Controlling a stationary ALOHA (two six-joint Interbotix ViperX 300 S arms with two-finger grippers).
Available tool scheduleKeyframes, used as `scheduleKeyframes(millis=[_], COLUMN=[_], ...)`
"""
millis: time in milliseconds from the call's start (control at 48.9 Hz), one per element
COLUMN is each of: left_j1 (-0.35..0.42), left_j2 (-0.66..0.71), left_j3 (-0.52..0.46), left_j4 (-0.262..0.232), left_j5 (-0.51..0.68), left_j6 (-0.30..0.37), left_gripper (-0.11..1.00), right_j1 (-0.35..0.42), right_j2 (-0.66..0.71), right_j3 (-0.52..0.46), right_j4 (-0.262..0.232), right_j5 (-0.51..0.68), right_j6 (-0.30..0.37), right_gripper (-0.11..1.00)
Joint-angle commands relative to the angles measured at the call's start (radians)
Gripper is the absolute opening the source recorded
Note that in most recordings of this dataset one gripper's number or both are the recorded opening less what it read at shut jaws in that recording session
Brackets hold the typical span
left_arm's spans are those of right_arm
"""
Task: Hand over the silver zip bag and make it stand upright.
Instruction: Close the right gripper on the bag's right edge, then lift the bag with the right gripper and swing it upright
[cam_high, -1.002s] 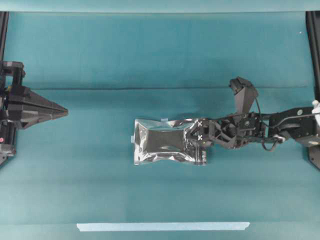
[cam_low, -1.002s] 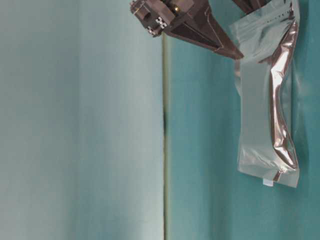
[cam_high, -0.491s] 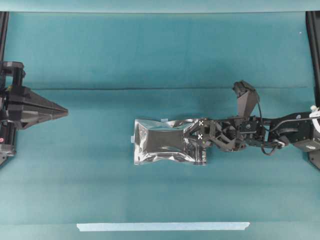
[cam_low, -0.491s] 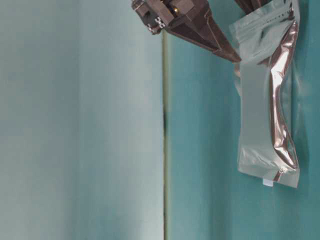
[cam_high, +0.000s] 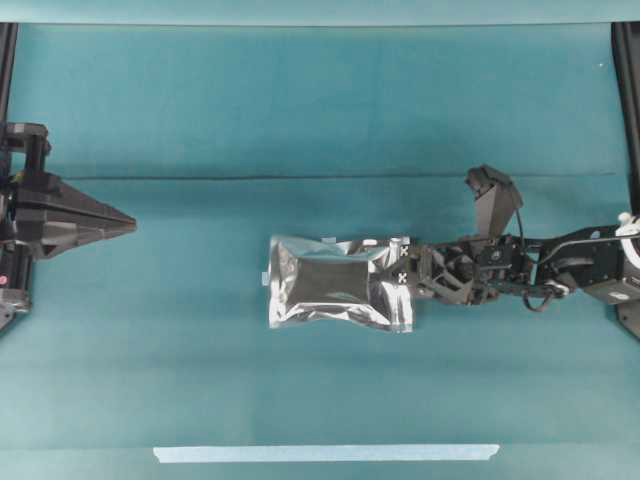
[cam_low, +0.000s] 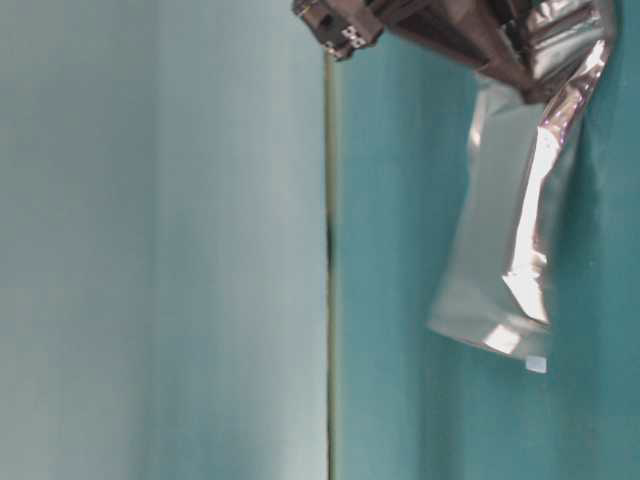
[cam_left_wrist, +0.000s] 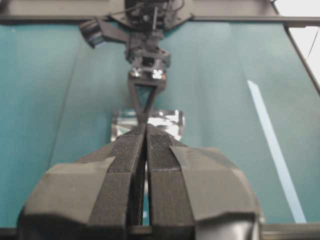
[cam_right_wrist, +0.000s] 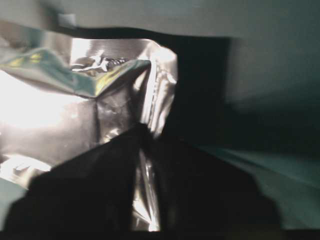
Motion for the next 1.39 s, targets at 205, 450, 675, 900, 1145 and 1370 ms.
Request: scheduleKeyframes(millis=[205, 450, 675, 900, 1145, 1370], left_j1=[0.006, 0.006, 0.008, 0.008, 0.008, 0.008], left_j2=[0.005, 0.005, 0.003, 0.003, 0.0, 0.0], left_j3=[-0.02, -0.018, -0.018, -0.017, -0.017, -0.015], left_j4=[0.0, 0.0, 0.0, 0.002, 0.002, 0.002], left_j5=[-0.005, -0.005, -0.005, -0.005, -0.005, -0.005], left_j6=[0.002, 0.002, 0.002, 0.002, 0.002, 0.0], left_gripper=[0.0, 0.0, 0.0, 0.0, 0.0, 0.0], right_j1=[0.015, 0.014, 0.003, -0.04, -0.109, -0.155], right_j2=[0.006, -0.009, -0.075, -0.198, -0.278, -0.285], right_j3=[-0.008, -0.009, -0.037, -0.115, -0.235, -0.408], right_j4=[-0.003, -0.008, -0.014, -0.028, -0.029, -0.034], right_j5=[0.006, 0.018, 0.091, 0.337, 0.641, 0.876], right_j6=[-0.012, -0.038, -0.143, -0.354, -0.583, -0.747], right_gripper=[0.04, 0.03, 0.03, 0.03, 0.03, 0.03])
